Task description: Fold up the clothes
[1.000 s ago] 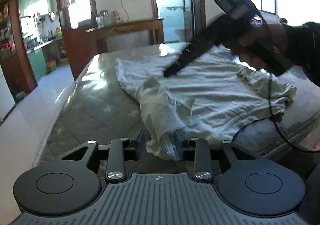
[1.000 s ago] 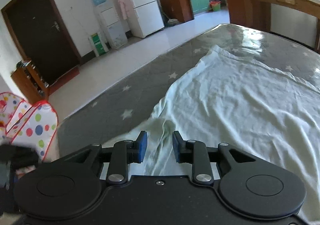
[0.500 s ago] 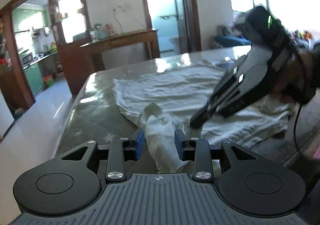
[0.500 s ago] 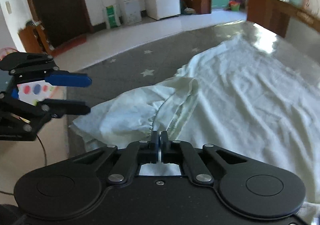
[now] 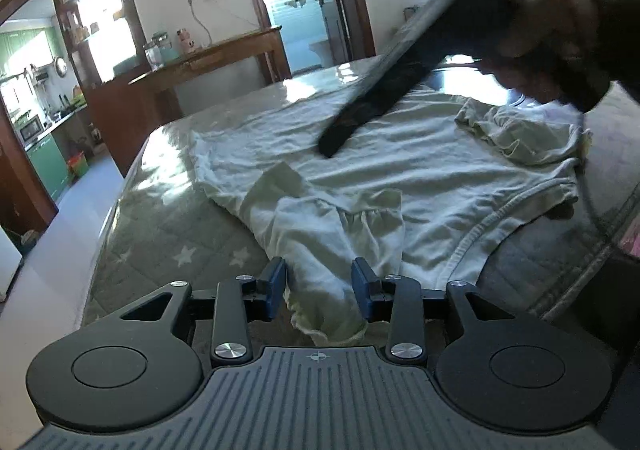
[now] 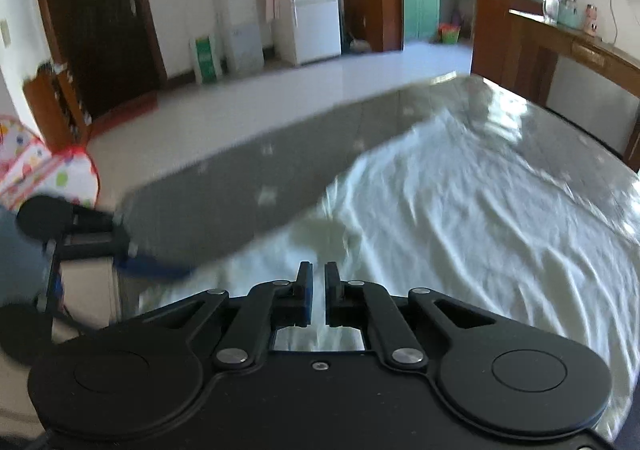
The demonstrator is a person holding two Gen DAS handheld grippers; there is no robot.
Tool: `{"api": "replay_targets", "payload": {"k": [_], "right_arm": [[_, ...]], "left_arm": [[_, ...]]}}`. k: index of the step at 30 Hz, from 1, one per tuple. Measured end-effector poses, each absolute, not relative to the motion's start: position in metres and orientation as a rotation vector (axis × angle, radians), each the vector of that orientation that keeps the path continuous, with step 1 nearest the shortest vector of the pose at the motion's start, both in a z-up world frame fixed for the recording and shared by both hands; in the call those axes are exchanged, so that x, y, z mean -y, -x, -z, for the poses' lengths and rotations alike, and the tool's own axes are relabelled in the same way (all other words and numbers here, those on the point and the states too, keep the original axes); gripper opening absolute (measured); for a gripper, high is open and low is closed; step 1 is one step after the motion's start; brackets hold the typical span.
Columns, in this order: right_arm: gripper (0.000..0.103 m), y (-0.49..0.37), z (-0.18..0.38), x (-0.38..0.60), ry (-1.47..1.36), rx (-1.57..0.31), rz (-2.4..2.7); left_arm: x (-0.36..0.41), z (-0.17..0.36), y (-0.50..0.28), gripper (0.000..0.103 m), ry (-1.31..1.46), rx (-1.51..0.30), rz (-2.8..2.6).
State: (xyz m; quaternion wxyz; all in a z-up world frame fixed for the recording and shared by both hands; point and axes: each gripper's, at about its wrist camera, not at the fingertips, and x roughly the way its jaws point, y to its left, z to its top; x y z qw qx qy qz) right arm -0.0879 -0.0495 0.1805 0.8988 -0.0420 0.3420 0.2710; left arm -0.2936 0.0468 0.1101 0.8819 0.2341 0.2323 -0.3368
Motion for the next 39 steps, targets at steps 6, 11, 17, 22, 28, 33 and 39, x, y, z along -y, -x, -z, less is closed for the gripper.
{"api": "replay_targets", "payload": {"k": [6,11,17,22,28,33,39], "right_arm": [[0.006,0.045,-0.148,0.031,0.086,-0.787,-0.552],[0.008,0.05,-0.15,0.046,0.057,-0.802,-0.556],[0.018,0.114,-0.183,0.092,0.211,-0.763,-0.533],[0.025,0.178,-0.192,0.127,0.304,-0.806,-0.5],[0.033,0.232,-0.171,0.134,0.4,-0.914,-0.524],[0.033,0.245,-0.153,0.13,0.441,-0.934,-0.526],[0.033,0.243,-0.145,0.123,0.456,-0.923,-0.534]], "left_arm": [[-0.045,-0.105,0.295,0.041,-0.506,-0.507,0.708],[-0.049,-0.099,0.282,0.042,-0.514,-0.497,0.72],[-0.054,-0.094,0.286,0.043,-0.582,-0.442,0.755],[-0.052,-0.082,0.289,0.043,-0.636,-0.416,0.837],[-0.031,-0.054,0.282,0.043,-0.735,-0.401,0.927],[-0.015,-0.035,0.269,0.043,-0.779,-0.416,0.957],[-0.002,-0.009,0.24,0.042,-0.805,-0.437,0.99]]}}
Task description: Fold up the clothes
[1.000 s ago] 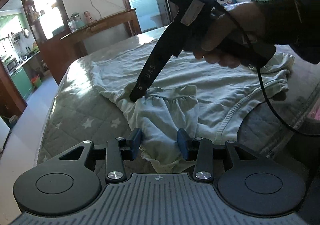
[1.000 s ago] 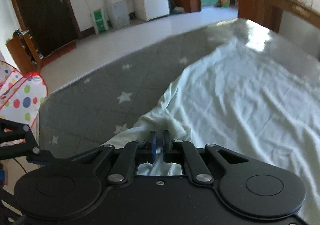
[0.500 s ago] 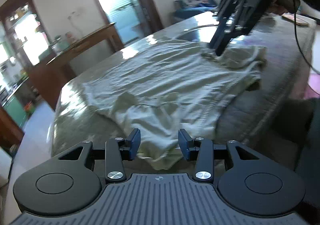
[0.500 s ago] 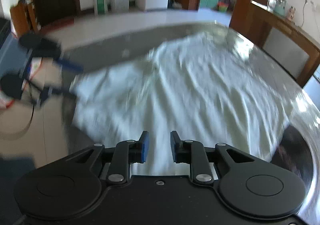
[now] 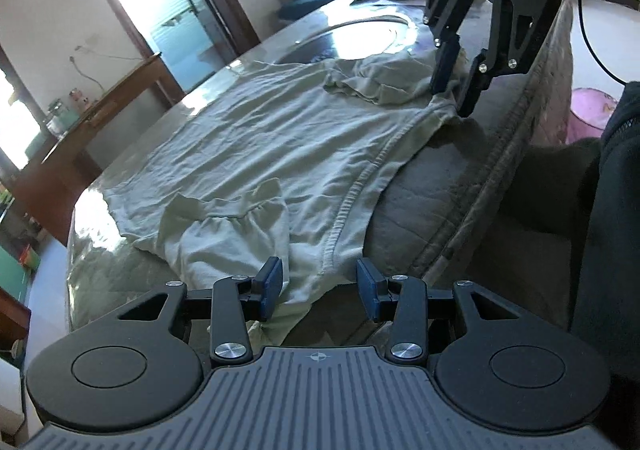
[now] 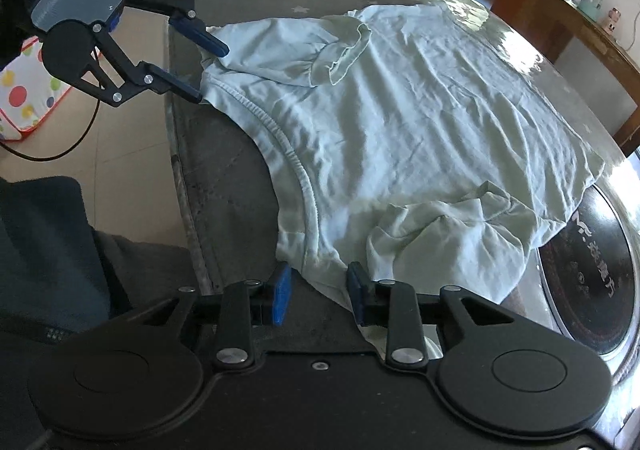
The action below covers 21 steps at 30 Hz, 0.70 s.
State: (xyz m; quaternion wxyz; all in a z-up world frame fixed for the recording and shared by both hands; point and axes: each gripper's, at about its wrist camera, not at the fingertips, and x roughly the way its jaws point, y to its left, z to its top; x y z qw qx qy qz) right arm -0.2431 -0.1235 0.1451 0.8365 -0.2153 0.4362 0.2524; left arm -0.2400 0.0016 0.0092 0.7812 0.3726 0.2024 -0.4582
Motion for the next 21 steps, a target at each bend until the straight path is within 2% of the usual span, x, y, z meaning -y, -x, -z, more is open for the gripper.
{"api": "replay_targets", "payload": {"k": [2,4,5,6,7,9,17,21], "right_arm": [[0.033,0.243,-0.145,0.125,0.452,-0.923,-0.532],[0.025,0.242,-0.145,0.127,0.447,-0.923,-0.529],[0.022,0.242,-0.144,0.127,0.446,-0.922,-0.527],[0.015,0.242,-0.144,0.127,0.447,-0.919,-0.526],[0.01,0.242,-0.146,0.126,0.447,-0.908,-0.523],[0.009,0.242,-0.154,0.127,0.444,-0.877,-0.513],[0.008,0.217,-0.195,0.15,0.384,-0.753,-0.438],[0.008,0.187,-0.197,0.161,0.359,-0.734,-0.407]], "left_arm": [[0.0,-0.001,0.229,0.041,-0.8,-0.441,0.999],[0.004,0.004,0.218,0.03,-0.788,-0.454,1.005],[0.006,0.008,0.211,0.017,-0.782,-0.462,1.003],[0.008,0.012,0.203,0.014,-0.777,-0.469,1.0],[0.01,0.015,0.196,0.014,-0.771,-0.475,0.998],[0.013,0.016,0.184,0.012,-0.758,-0.459,0.991],[0.027,-0.017,0.107,0.011,-0.644,-0.383,0.944],[0.05,-0.01,0.049,0.011,-0.59,-0.417,0.933]]}}
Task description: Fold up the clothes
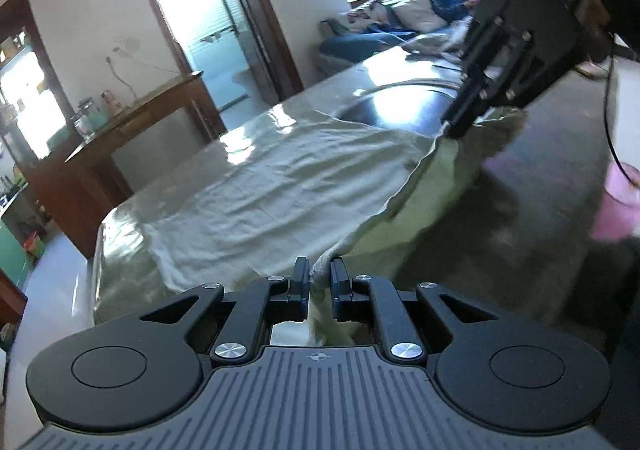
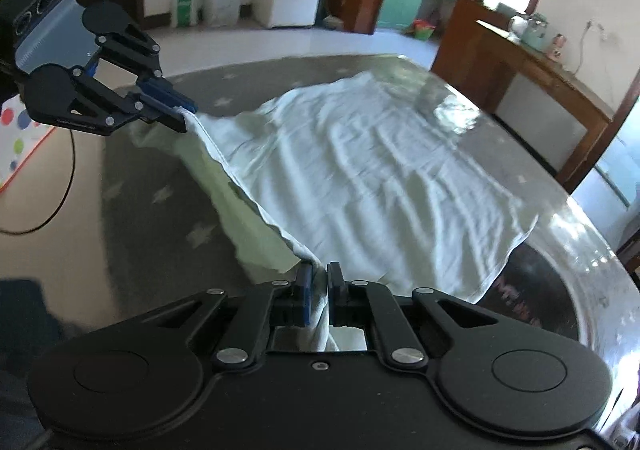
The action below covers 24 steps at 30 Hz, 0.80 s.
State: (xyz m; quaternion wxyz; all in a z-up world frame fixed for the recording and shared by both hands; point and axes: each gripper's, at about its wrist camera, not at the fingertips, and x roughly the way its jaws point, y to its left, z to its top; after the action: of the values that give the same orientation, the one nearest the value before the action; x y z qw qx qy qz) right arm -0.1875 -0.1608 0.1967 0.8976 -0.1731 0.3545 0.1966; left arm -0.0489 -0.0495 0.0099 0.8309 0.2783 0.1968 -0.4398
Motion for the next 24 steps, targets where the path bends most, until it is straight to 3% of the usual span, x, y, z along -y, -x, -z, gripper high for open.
{"api": "replay_targets", "payload": {"k": [7,11,13,16,17,24], "right_arm": [[0.009,0.13,-0.161,0.183,0.267,-0.806,-0.368],[0.01,0.12,-0.146,0.195,0.186,-0.839,-0.371],[0.016,0.125,-0.15,0.201,0.157,-0.831,-0.373],[0.035,0.139,-0.166,0.212,0.122,-0.802,-0.365],[0.039,0.145,-0.171,0.216,0.111,-0.794,-0.363],[0.047,0.172,-0.176,0.229,0.082,-0.81,-0.358]], "left_arm": [[0.093,0.02,-0.045,0.012,-0.463,-0.59,0.911],[0.094,0.035,-0.06,0.014,-0.42,-0.649,0.897],[0.09,0.033,-0.063,0.015,-0.398,-0.652,0.902],[0.07,0.017,-0.046,0.025,-0.372,-0.614,0.897],[0.067,0.017,-0.05,0.033,-0.364,-0.592,0.891],[0.018,-0.041,0.027,0.048,-0.328,-0.489,0.818]]}}
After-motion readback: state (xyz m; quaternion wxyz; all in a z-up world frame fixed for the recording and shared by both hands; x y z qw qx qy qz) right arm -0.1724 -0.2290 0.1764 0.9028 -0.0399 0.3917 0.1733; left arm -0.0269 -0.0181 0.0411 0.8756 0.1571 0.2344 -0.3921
